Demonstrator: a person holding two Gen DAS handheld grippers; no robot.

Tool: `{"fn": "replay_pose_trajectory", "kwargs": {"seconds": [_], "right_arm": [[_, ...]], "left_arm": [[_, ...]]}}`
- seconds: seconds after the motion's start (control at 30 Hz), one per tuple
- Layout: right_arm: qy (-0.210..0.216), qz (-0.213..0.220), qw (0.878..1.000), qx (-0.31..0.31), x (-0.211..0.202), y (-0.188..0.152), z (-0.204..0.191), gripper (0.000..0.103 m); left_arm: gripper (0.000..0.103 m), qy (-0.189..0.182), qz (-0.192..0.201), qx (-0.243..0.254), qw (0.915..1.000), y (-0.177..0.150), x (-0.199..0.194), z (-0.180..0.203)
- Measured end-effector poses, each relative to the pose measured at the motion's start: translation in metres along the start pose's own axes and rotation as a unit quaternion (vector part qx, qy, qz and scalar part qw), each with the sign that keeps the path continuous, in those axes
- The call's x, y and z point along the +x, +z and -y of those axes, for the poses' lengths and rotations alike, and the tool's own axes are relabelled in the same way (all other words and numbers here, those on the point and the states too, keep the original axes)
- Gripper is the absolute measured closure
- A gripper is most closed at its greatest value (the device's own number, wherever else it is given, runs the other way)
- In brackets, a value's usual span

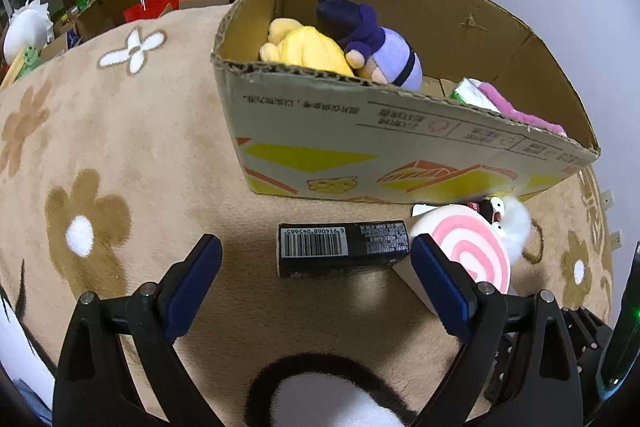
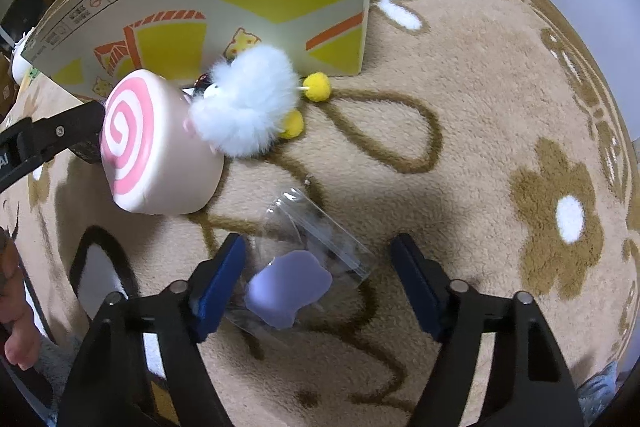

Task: Organize soft objects
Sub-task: 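Grasp the black box with the left gripper while the right grasps the clear bag, then carry the black box and clear bag over the box and release both inside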

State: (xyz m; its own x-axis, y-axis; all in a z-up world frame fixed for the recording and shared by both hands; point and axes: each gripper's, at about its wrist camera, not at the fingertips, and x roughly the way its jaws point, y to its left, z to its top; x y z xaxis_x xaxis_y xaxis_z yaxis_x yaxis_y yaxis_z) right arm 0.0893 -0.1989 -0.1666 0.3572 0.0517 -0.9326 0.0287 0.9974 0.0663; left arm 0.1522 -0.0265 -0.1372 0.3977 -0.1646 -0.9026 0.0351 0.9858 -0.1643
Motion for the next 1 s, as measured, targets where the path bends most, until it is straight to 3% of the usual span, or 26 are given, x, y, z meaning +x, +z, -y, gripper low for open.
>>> {"fn": "replay_pose_trajectory", "kwargs": {"seconds": [0.1, 0.17, 0.3, 0.73, 1.0], "right_arm": [[-0.006, 0.003, 1.0, -0.007, -0.001, -0.001, -0.008, 0.029], [-0.008, 0.005, 1.0, -0.01, -0.003, -0.003, -0.012, 0.032], [-0.006, 0.008, 1.0, -0.012, -0.006, -0.005, -0.016, 0.036], [0.002, 0.019, 1.0, -0.017, -0.013, -0.006, -0.017, 0.042], [-0.007, 0.05, 0.998, -0.023, -0.027, -0.006, -0.013, 0.042]], "left_arm": [[0.009, -0.003, -0.008, -0.006, 0.9999, 0.0, 0.006, -0.003], [0.015, 0.0, -0.008, -0.002, 1.0, -0.001, 0.008, -0.002], [0.036, -0.011, -0.01, -0.002, 0.9999, -0.002, 0.01, 0.0], [0.037, 0.006, 0.008, 0.006, 0.9999, -0.006, -0.005, 0.002], [0.037, 0.032, 0.043, 0.03, 0.9981, -0.017, -0.03, 0.014]]}}
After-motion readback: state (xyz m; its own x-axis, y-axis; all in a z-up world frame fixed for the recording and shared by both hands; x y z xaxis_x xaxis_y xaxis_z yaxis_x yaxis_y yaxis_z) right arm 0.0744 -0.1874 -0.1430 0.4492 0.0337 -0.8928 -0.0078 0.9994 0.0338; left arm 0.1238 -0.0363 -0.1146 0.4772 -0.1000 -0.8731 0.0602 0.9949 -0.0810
